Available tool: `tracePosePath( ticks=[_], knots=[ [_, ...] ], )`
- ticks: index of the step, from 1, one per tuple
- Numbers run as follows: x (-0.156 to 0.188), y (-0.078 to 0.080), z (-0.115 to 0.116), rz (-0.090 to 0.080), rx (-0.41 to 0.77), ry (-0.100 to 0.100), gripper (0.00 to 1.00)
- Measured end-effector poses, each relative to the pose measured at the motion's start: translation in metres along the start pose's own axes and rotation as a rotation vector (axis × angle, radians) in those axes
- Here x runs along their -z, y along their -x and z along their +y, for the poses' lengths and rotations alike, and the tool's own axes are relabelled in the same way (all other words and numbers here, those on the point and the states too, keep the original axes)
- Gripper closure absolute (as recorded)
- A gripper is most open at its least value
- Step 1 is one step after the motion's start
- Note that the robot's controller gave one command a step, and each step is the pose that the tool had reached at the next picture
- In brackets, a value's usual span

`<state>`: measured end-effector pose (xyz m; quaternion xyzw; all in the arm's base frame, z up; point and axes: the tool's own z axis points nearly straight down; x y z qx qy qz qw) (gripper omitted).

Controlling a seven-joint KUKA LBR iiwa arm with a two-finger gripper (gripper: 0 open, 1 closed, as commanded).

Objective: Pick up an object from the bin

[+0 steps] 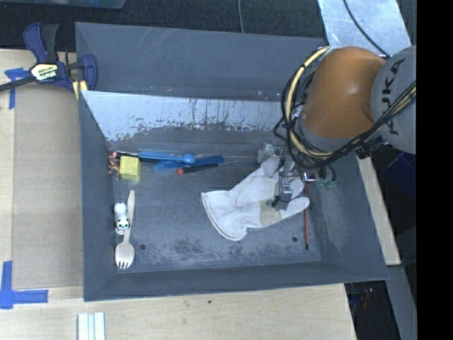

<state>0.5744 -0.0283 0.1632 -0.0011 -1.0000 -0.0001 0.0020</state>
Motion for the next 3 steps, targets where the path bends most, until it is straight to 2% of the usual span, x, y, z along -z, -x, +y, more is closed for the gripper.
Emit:
tracePosePath(
  ticks=[1,2,3],
  knots=[
    [0.005,0.001,0.000,-0.008,0.001,0.000,0.00],
    [-0.091,0.027,0.028,-0.005,0.410,0.000,0.00],
    [-0.031,0.037,0.037,-0.014,0.574,-0.004,0.00]
  ],
)
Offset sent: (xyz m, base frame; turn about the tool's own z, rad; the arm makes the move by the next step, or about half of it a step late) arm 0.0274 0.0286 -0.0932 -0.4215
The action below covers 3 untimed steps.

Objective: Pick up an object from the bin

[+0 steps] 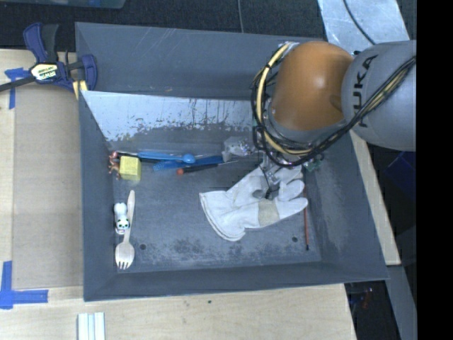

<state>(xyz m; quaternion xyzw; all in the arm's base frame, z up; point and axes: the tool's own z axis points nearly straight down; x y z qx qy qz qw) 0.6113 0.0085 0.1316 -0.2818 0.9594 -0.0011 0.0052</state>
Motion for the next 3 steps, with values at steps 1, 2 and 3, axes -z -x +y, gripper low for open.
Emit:
tracePosePath(
  ticks=[1,2,3],
  knots=[
    [-0.055,-0.013,-0.001,0.013,-0.144,0.007,0.00],
    [-0.061,-0.006,-0.007,-0.002,0.074,0.001,0.00],
    [-0.060,-0.033,-0.016,0.007,0.000,0.006,1.00]
  ],
)
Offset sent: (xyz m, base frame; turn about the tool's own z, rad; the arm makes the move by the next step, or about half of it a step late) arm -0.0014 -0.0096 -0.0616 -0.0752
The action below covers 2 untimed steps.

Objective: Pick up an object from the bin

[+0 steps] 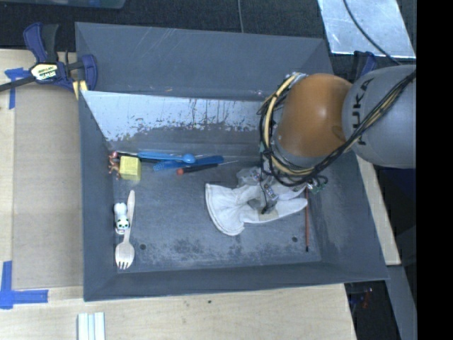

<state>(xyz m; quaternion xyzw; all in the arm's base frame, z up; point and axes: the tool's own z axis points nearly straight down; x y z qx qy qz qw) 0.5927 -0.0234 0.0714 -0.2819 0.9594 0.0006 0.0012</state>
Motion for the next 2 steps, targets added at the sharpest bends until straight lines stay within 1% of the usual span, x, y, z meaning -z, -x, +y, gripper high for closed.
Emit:
tracePosePath(
  ticks=[1,2],
  knots=[
    [0.000,0.000,0.000,0.000,0.000,0.000,1.00],
    [0.022,-0.002,0.001,0.004,-0.001,0.003,1.00]
  ],
)
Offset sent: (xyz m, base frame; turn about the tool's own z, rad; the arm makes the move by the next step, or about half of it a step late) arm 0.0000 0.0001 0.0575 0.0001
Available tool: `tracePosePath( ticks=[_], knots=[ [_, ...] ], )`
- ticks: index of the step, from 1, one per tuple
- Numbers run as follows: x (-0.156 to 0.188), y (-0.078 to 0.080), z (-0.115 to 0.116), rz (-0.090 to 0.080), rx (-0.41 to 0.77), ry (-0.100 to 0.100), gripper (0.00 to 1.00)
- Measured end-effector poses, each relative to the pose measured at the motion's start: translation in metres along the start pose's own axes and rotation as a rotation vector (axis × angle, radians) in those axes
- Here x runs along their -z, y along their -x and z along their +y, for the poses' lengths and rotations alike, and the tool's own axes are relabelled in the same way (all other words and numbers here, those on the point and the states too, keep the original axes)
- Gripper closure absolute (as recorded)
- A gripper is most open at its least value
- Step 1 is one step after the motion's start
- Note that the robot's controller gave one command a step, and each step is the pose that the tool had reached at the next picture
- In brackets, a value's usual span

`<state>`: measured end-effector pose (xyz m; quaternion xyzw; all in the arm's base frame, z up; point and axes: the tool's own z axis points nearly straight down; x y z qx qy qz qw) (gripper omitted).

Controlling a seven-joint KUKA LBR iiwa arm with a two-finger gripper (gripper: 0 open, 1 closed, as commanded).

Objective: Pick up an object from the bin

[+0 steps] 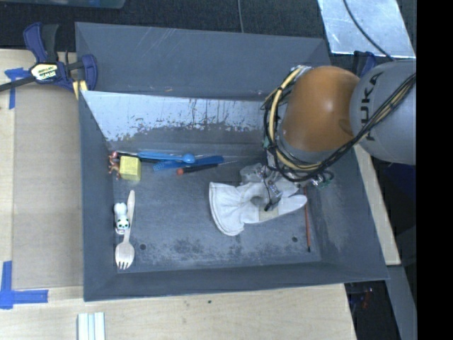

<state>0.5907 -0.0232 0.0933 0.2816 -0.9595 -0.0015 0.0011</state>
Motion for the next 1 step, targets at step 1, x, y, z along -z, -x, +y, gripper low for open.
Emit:
tracePosePath(
  ticks=[1],
  knots=[
    [0.0311,0.0007,-0.0002,-0.003,-0.001,-0.001,1.00]
  ],
)
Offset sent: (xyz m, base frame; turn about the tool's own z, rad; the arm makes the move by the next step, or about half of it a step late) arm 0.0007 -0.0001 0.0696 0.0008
